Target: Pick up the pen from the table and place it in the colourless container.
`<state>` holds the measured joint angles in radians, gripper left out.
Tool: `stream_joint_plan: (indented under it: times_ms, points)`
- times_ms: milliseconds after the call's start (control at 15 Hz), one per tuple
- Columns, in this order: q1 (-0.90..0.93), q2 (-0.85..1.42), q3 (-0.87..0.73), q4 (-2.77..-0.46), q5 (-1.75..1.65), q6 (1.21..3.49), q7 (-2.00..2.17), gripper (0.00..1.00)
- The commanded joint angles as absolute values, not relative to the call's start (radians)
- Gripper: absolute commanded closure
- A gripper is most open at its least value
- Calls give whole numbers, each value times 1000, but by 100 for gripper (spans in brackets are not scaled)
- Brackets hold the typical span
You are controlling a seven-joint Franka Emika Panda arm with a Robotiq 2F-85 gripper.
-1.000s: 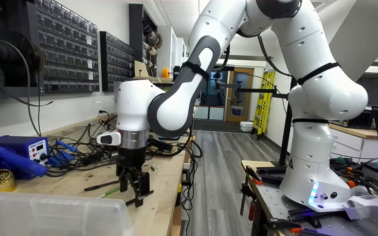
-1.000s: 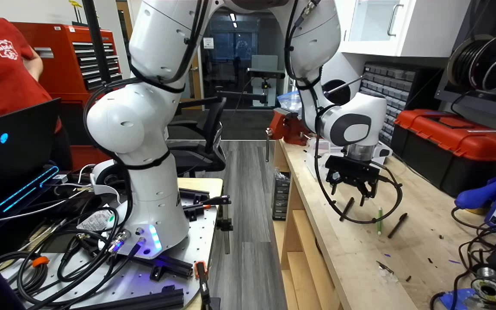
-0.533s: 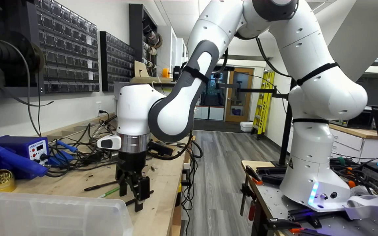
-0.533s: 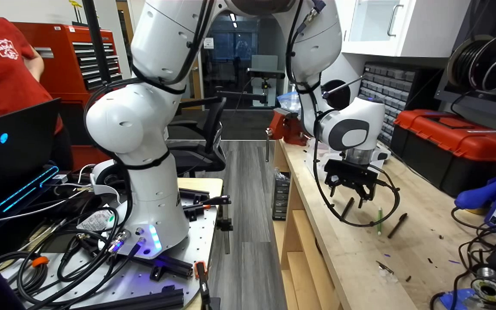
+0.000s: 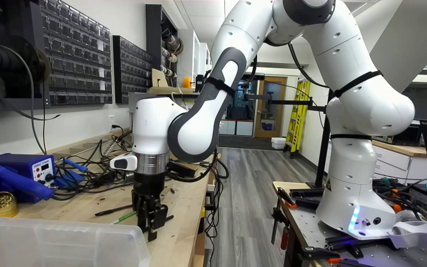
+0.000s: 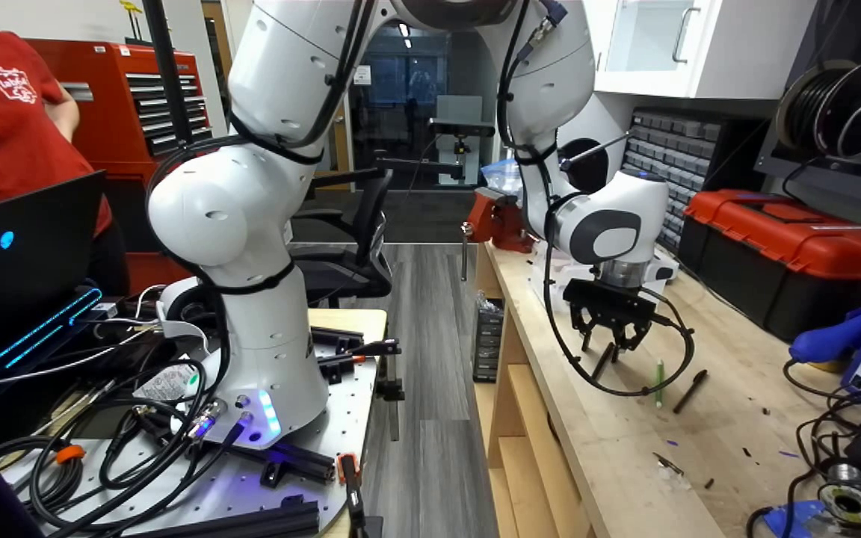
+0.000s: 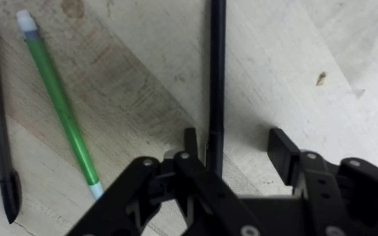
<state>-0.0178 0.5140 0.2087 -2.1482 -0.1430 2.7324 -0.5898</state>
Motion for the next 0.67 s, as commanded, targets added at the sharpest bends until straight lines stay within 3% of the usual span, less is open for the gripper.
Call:
stream_joint_plan:
  times_ms: [0,267,600]
  points:
    - [-48,513,235,-2150,-128,2749,-617,72]
    - [-40,510,233,-2139,-127,2727,-602,98]
    - [-7,483,219,-2126,-95,2673,-498,97]
